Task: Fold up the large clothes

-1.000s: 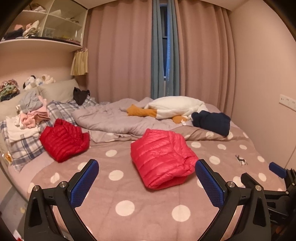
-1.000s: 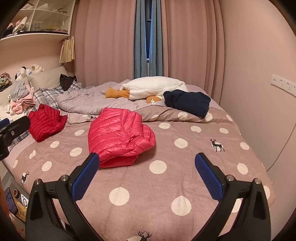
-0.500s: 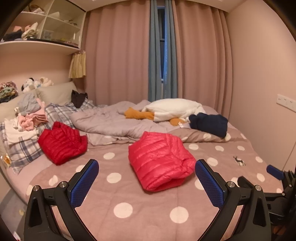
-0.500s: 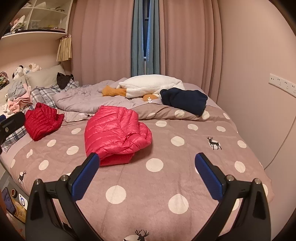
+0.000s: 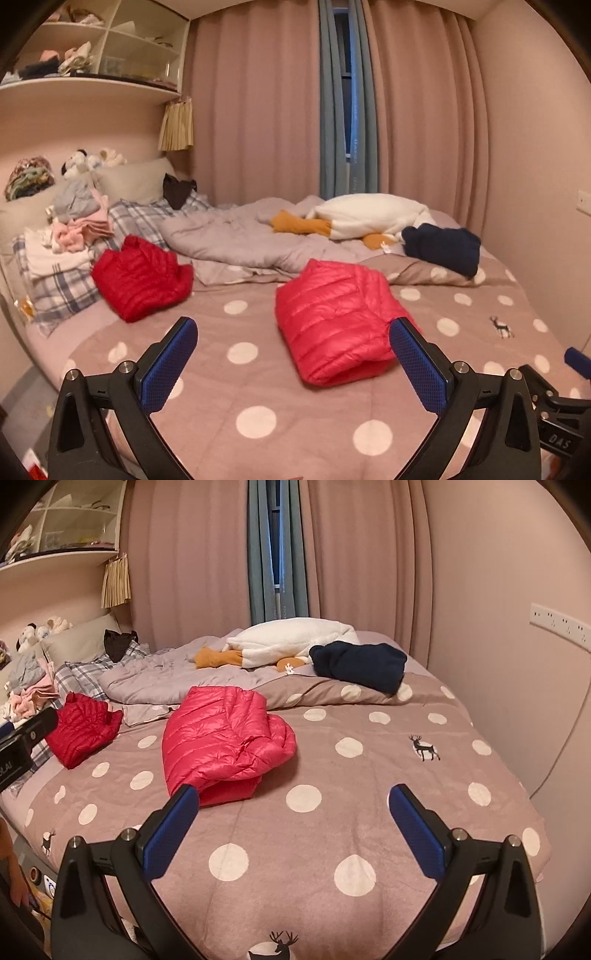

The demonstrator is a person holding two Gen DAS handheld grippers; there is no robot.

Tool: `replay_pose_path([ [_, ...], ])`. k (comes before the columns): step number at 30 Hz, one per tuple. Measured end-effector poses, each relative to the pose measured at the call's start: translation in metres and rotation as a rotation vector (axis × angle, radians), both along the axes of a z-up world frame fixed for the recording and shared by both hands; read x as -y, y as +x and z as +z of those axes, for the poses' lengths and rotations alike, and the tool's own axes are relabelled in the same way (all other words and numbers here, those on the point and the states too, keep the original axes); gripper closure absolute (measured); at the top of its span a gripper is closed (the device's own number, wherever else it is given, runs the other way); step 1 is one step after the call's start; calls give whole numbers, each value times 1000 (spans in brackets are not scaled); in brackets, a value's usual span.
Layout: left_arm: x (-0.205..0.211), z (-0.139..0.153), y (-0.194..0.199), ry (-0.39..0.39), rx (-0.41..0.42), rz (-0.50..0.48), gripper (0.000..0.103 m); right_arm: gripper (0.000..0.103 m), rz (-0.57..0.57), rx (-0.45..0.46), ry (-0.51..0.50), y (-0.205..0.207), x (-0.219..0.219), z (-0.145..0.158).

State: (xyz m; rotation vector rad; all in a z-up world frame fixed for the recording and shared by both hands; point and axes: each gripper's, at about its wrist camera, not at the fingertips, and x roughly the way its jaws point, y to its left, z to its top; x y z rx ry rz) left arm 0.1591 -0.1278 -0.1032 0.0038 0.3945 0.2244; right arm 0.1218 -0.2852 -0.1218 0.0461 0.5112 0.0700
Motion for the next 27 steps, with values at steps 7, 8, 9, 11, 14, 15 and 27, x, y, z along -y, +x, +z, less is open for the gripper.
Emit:
replay_pose_path([
  [7,10,-4,-2,21,-22,-46,0,0,-5,-5,-9,3,1,-1],
  [8,11,-5,-3,22,-23,-48,0,0,-5,-4,-6,3,1,-1],
  [9,12,-5,-3,24,-22,-51,0,0,-2,-2,-1,3,1,-1],
  [11,11,-5,-4,24,-23,-55,0,0,-1,-2,1,3,1,-1],
  [14,8,-7,-3,-1,-33,-61,0,0,1,-2,-7,2,0,-1],
  [15,7,-7,-4,-8,-35,-61,0,0,2,-1,-7,2,0,-1],
  [27,5,-12,-3,-19,-49,-53,0,0,-3,-16,-12,2,-1,-4],
])
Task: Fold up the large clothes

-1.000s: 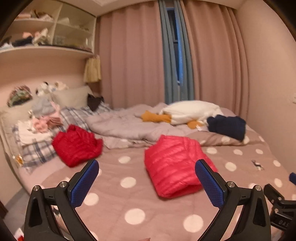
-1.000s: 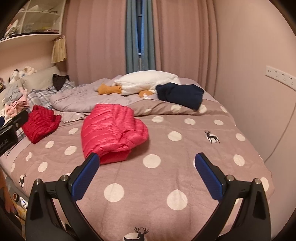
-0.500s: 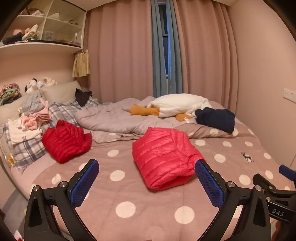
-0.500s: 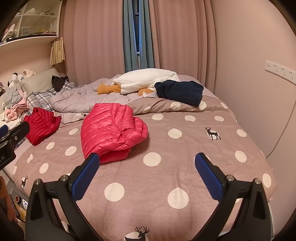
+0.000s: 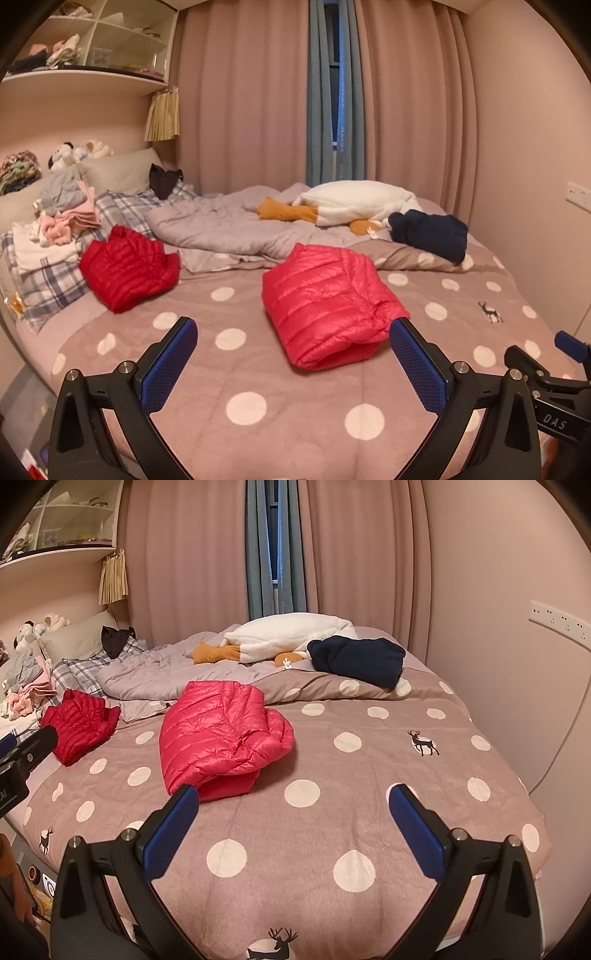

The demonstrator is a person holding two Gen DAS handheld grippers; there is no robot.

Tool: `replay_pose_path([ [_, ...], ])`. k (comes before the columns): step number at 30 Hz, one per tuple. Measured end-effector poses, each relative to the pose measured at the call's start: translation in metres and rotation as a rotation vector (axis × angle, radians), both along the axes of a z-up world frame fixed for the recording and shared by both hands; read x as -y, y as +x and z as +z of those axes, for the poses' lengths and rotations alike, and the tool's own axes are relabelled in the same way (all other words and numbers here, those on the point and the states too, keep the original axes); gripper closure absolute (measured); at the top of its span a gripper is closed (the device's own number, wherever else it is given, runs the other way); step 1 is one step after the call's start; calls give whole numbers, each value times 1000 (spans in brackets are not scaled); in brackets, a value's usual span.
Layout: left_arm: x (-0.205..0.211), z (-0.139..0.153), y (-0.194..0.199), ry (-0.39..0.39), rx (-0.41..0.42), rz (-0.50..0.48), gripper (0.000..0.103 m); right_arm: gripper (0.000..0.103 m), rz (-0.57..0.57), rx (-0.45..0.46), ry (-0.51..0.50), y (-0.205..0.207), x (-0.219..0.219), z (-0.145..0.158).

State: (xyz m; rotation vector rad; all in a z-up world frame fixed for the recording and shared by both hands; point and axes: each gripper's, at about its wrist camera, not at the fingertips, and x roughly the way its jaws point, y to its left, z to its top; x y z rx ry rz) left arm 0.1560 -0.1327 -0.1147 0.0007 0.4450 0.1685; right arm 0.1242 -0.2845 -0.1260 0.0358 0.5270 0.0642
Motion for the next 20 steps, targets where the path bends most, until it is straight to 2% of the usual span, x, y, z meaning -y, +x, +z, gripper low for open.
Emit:
replay_pose_path([
  [9,-9,0,1,-69,-19,-9,0,0,7,2,-8,-1,-1,0],
  [17,-5,-6,0,-45,-25,-21,0,0,0,-5,-1,1,2,-3],
  [20,1,-8,-3,3,7,-18,0,0,7,-11,-3,2,1,-5],
])
